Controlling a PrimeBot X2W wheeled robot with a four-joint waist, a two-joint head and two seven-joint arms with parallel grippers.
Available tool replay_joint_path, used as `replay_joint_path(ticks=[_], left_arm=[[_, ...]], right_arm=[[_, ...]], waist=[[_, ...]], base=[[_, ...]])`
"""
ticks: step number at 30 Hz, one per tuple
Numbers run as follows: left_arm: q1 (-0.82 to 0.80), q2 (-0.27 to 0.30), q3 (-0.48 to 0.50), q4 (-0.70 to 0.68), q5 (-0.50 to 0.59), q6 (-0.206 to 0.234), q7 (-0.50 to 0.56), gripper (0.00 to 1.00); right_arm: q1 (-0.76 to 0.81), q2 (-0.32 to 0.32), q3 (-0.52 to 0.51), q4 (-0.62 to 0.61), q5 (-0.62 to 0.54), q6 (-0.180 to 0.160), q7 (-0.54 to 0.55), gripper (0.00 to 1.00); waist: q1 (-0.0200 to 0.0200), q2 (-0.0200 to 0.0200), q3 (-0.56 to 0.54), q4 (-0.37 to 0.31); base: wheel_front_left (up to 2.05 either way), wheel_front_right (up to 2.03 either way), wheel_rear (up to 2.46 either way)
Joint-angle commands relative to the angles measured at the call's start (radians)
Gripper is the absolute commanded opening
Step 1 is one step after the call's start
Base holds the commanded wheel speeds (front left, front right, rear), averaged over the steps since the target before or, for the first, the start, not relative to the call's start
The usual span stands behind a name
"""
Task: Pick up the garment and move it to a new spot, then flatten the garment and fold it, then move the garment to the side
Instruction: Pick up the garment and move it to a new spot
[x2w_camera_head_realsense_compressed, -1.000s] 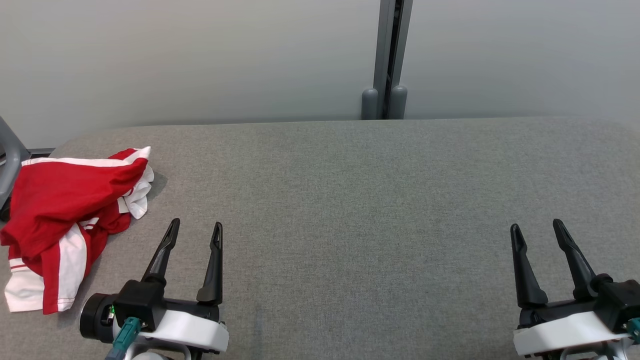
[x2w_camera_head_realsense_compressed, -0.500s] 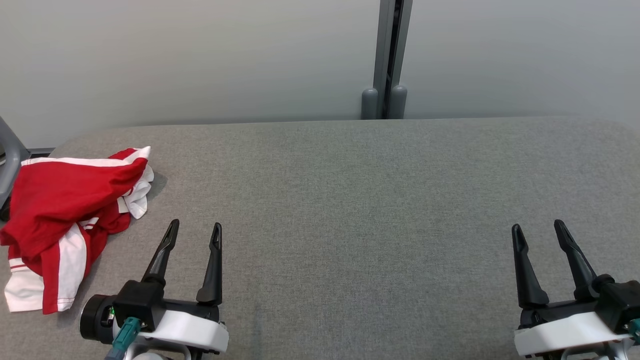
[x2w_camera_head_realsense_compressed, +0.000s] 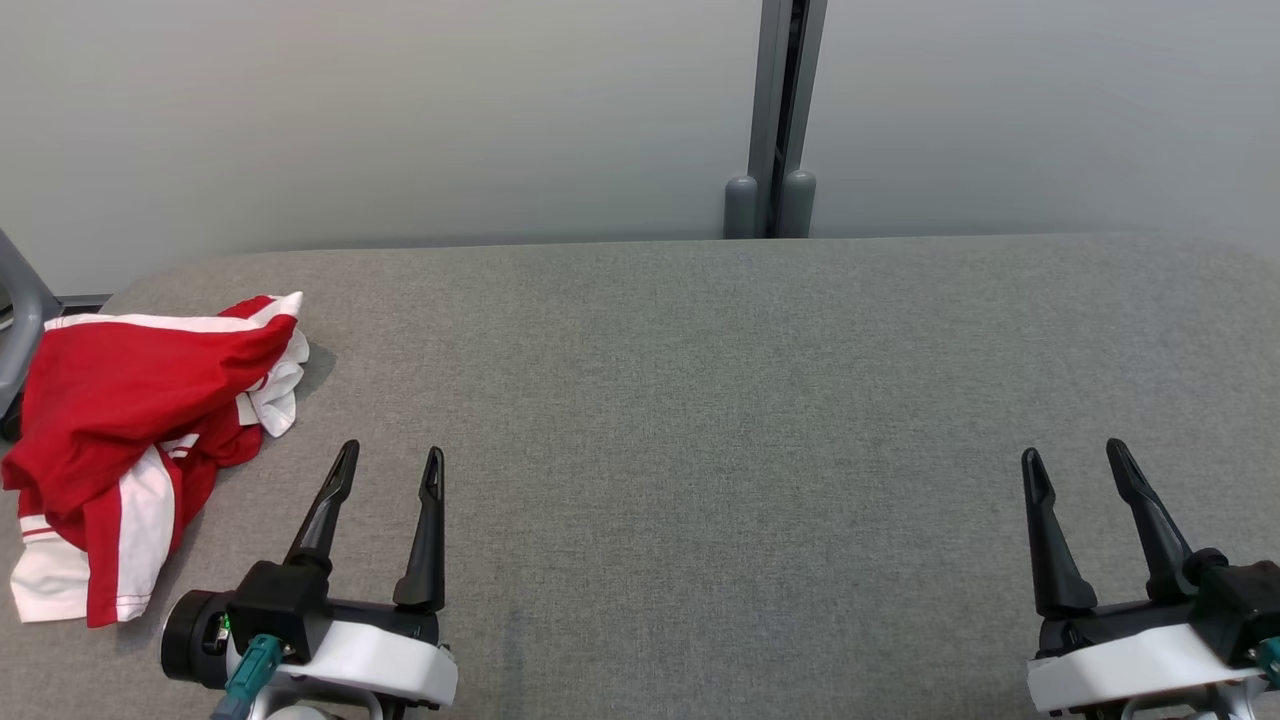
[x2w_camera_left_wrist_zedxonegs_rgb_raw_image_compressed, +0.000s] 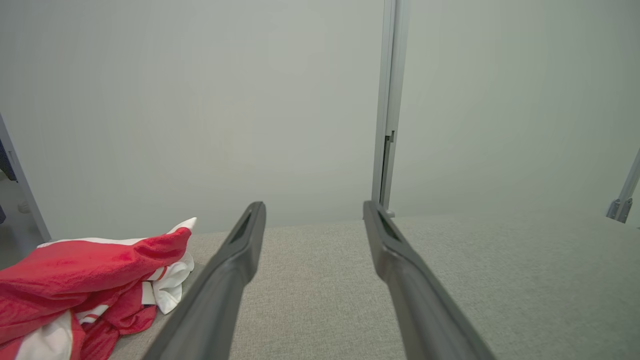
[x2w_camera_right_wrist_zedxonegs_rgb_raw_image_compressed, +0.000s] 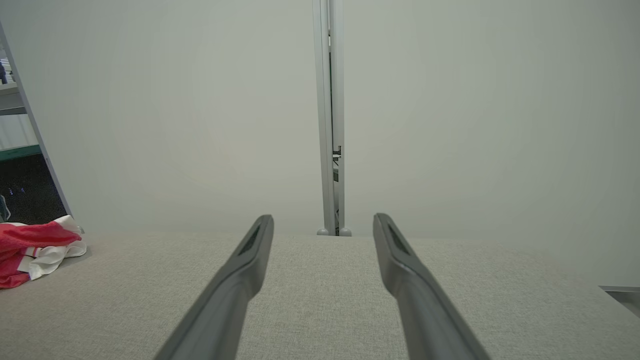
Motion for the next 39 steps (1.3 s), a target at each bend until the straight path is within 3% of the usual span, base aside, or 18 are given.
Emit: replay_joint_path(ticks=[1,8,13,39], left_arm=[[-0.012,0.005,0.001,0.002,-0.005,-0.003,-0.001,1.0],[-0.024,0.005,0.001,0.007,-0.012,-0.001,-0.001,1.0],[-0.031,0.005,0.01,0.012,-0.019,0.007,-0.001,1.0],[-0.026,0.004,0.032,0.049,-0.051,0.035,-0.001,1.0]], right_arm=[[0.006,-0.005,-0.003,-0.002,0.006,0.002,-0.005,1.0],[0.002,-0.007,0.002,-0.005,0.014,0.002,-0.005,1.0],[-0.011,-0.006,0.019,-0.003,0.029,0.002,-0.005,1.0],[-0.017,-0.03,0.1,-0.013,0.092,0.002,-0.005,1.0]], waist=[[0.0,0.0,0.0,0.001],[0.0,0.0,0.008,0.015],[0.0,0.0,0.02,0.061],[0.0,0.0,0.031,0.383]], base=[[0.0,0.0,0.0],[0.0,0.0,0.0],[0.0,0.0,0.0],[0.0,0.0,0.0]])
